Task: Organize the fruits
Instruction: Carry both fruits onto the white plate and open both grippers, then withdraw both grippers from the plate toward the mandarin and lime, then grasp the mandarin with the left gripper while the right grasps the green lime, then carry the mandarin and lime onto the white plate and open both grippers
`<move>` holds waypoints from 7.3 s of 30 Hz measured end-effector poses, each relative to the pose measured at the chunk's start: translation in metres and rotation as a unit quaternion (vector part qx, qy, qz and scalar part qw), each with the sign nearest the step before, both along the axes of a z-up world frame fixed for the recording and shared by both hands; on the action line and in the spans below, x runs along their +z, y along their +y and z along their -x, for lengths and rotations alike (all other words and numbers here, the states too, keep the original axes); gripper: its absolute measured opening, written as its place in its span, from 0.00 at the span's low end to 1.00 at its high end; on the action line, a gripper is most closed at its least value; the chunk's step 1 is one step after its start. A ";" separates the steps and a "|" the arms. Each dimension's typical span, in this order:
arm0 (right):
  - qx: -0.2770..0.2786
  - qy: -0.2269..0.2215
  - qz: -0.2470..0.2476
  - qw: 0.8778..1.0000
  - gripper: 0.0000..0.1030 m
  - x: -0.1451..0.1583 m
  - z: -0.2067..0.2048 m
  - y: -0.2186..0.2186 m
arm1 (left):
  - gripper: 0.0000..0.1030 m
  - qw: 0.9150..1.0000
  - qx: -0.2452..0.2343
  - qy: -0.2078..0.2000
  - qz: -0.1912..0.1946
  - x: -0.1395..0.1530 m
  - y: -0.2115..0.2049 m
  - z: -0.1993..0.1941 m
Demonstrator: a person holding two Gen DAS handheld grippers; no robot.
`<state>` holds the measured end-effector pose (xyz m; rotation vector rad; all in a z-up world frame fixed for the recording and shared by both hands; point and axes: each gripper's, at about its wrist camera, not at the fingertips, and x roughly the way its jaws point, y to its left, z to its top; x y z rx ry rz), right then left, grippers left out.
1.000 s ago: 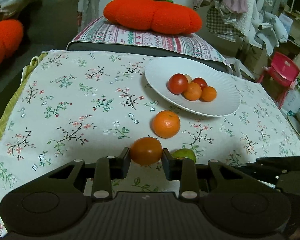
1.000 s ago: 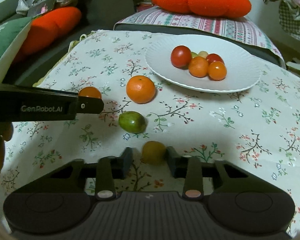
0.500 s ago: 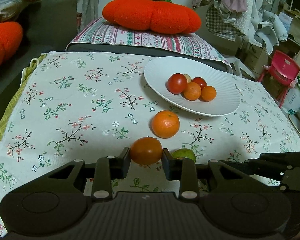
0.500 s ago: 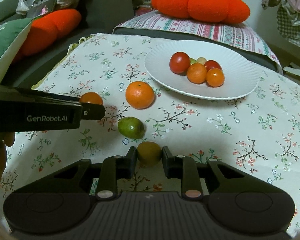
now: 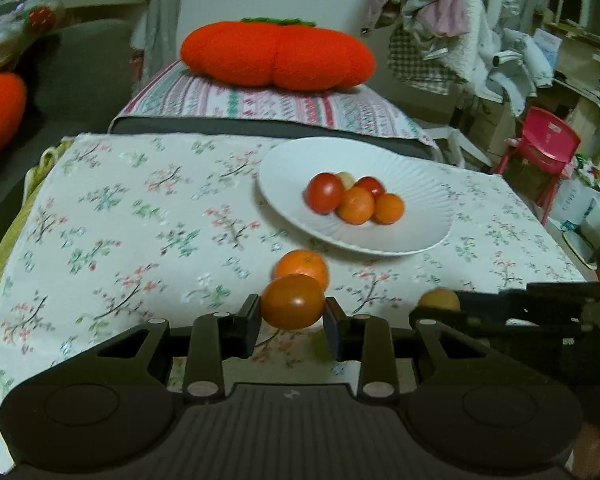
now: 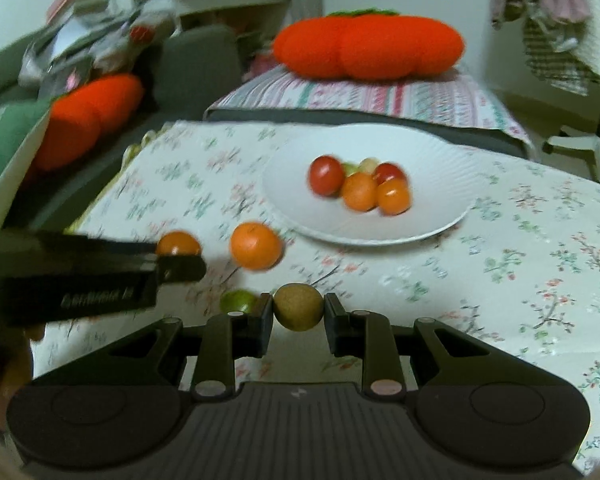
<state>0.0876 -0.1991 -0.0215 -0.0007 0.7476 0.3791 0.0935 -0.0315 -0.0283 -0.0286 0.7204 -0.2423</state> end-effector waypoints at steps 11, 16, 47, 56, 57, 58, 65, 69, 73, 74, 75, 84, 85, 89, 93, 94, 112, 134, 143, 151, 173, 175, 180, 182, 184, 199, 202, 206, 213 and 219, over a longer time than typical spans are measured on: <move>-0.050 -0.020 -0.038 0.998 0.23 0.007 -0.021 -0.025 | 0.12 0.998 -0.030 -0.051 -0.018 0.006 -0.016 -0.024; -0.065 -0.026 -0.046 0.996 0.23 0.009 -0.027 -0.032 | 0.12 0.998 -0.030 -0.060 -0.018 0.007 -0.019 -0.034; -0.064 -0.029 -0.030 0.997 0.24 -0.007 -0.066 -0.023 | 0.13 0.996 -0.042 -0.061 -0.058 -0.015 -0.048 -0.078; -0.082 -0.024 -0.043 0.995 0.26 -0.007 -0.068 -0.029 | 0.19 0.997 -0.038 -0.055 -0.044 -0.013 -0.046 -0.079; -0.083 -0.024 -0.046 0.995 0.26 -0.006 -0.068 -0.030 | 0.23 0.997 -0.036 -0.055 -0.040 -0.012 -0.045 -0.079; -0.085 -0.024 -0.050 0.995 0.26 -0.005 -0.068 -0.031 | 0.24 0.997 -0.036 -0.055 -0.037 -0.011 -0.044 -0.078; -0.116 -0.031 -0.083 0.989 0.29 0.002 -0.068 -0.046 | 0.27 0.998 -0.017 -0.051 -0.015 -0.003 -0.032 -0.078; -0.125 -0.031 -0.085 0.988 0.32 0.002 -0.068 -0.048 | 0.27 0.999 0.000 -0.045 0.001 0.001 -0.022 -0.080; -0.130 -0.031 -0.086 0.987 0.34 0.002 -0.067 -0.049 | 0.27 0.999 0.016 -0.039 0.001 0.003 -0.015 -0.080; -0.130 -0.032 -0.087 0.987 0.36 0.003 -0.067 -0.049 | 0.29 0.999 0.020 -0.035 0.004 0.004 -0.013 -0.080; -0.131 -0.033 -0.088 0.987 0.36 0.003 -0.066 -0.050 | 0.30 0.999 0.024 -0.031 0.006 0.004 -0.011 -0.080; -0.161 -0.040 -0.095 0.981 0.49 0.006 -0.062 -0.061 | 0.39 0.998 0.057 0.004 0.012 0.007 0.007 -0.071; -0.163 -0.039 -0.098 0.981 0.55 0.006 -0.062 -0.062 | 0.40 0.998 0.061 0.009 0.014 0.007 0.011 -0.068; -0.168 -0.041 -0.098 0.980 0.70 0.007 -0.056 -0.062 | 0.44 0.997 0.070 0.029 0.013 0.005 0.016 -0.062; -0.159 -0.042 -0.091 0.982 0.77 0.009 -0.050 -0.057 | 0.50 0.997 0.072 0.036 0.019 0.006 0.018 -0.058; -0.155 -0.042 -0.088 0.983 0.78 0.009 -0.048 -0.055 | 0.51 0.997 0.071 0.037 0.021 0.007 0.018 -0.057; -0.085 -0.017 -0.055 0.995 0.88 0.002 -0.039 -0.031 | 0.69 0.997 0.065 0.042 0.013 0.002 0.018 -0.048; -0.057 0.014 0.001 0.998 0.88 -0.009 -0.037 -0.015 | 0.71 0.999 0.015 0.018 -0.047 -0.025 -0.013 -0.053; -0.041 0.025 0.010 0.999 0.84 -0.013 -0.037 -0.011 | 0.22 0.999 -0.006 0.028 -0.032 -0.033 -0.017 -0.058; 0.009 0.030 0.021 0.999 0.77 -0.019 -0.033 0.004 | 0.21 0.999 0.024 0.037 -0.010 -0.022 -0.002 -0.057; 0.117 0.024 0.032 0.992 0.29 -0.035 -0.026 0.048 | 0.21 0.999 0.042 0.031 -0.005 -0.006 0.011 -0.054; 0.119 0.023 0.034 0.992 0.28 -0.035 -0.023 0.050 | 0.21 0.999 0.041 0.030 -0.005 -0.006 0.010 -0.054; 0.118 0.021 0.038 0.992 0.28 -0.034 -0.022 0.050 | 0.21 0.999 0.042 0.028 -0.008 -0.006 0.009 -0.054; 0.118 0.020 0.041 0.992 0.28 -0.034 -0.022 0.050 | 0.21 0.999 0.042 0.029 -0.008 -0.006 0.009 -0.054; 0.117 0.019 0.043 0.992 0.28 -0.033 -0.022 0.050 | 0.21 0.999 0.042 0.029 -0.008 -0.006 0.010 -0.054; 0.110 0.015 0.038 0.993 0.28 -0.028 -0.022 0.048 | 0.21 0.999 0.043 0.023 -0.005 -0.002 0.009 -0.052; 0.101 0.006 0.028 0.994 0.28 -0.022 -0.022 0.041 | 0.21 0.999 0.045 0.019 0.000 0.001 0.012 -0.051; 0.075 -0.003 0.018 0.997 0.28 -0.015 -0.026 0.027 | 0.21 0.999 0.046 0.015 0.004 0.004 0.013 -0.049; 0.028 -0.035 -0.035 0.998 0.28 0.006 -0.028 -0.006 | 0.21 0.999 0.035 -0.003 0.013 0.012 0.008 -0.045; -0.015 -0.043 -0.061 0.997 0.28 0.010 -0.039 -0.033 | 0.21 0.999 0.023 -0.023 0.015 0.015 -0.002 -0.046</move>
